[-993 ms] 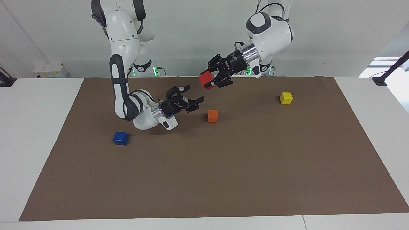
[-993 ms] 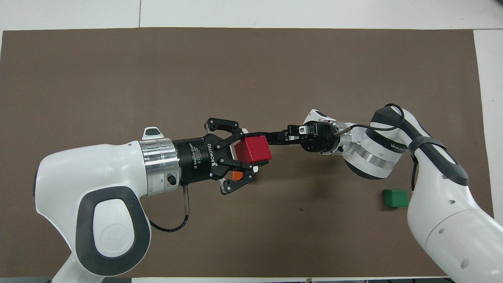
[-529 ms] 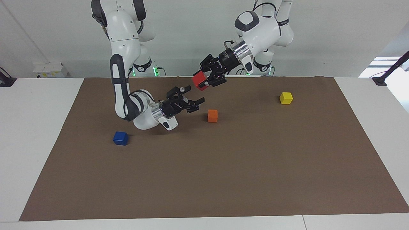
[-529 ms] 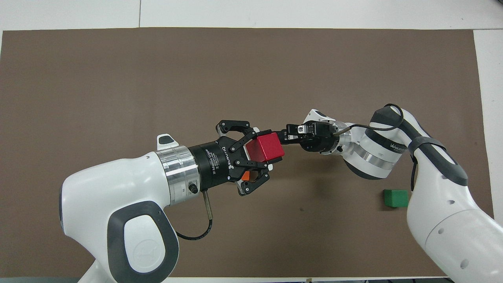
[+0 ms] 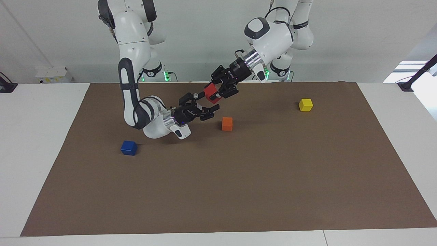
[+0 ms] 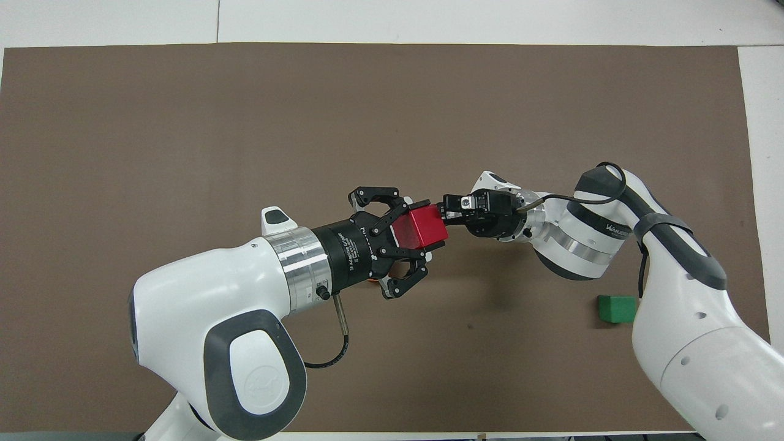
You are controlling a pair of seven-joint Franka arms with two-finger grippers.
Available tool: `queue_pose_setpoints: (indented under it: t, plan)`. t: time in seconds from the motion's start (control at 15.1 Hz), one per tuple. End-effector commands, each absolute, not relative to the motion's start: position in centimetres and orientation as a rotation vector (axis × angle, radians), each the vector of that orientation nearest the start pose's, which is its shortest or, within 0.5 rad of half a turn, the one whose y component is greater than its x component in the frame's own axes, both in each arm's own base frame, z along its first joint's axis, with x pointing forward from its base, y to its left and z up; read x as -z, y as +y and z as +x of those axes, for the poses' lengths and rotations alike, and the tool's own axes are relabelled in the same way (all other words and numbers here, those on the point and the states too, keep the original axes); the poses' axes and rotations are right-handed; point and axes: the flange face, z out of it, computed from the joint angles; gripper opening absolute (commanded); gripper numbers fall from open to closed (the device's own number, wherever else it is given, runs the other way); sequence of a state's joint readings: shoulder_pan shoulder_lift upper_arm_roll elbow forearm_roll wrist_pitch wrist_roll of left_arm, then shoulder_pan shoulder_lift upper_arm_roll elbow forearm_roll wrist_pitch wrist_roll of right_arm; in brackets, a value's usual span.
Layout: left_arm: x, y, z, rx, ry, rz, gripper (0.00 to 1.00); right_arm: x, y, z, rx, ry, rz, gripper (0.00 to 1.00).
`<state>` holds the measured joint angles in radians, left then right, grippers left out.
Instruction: Transfer red block to right arm and stack on blue block
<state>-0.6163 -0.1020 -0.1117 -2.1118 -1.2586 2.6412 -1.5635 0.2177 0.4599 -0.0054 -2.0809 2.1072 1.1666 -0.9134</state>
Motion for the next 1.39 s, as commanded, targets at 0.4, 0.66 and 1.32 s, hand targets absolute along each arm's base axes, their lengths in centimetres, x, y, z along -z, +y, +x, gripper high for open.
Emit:
queue_pose_setpoints:
  t: [0.4, 0.66, 1.32]
  plan:
    - [-51.3, -37.3, 44.6, 0.648, 1.665, 1.391, 0.00, -31.5, 23.8, 54.7, 0.031, 0.003, -0.950, 0.77]
    - [-51.8, -37.5, 45.1, 0.630, 1.652, 1.395, 0.00, -31.6, 23.9, 54.8, 0.034, 0.000, -0.950, 0.49]
    - [-51.9, -37.1, 45.2, 0.628, 1.656, 1.386, 0.99, -31.7, 23.8, 55.0, 0.042, 0.016, -0.977, 0.00]
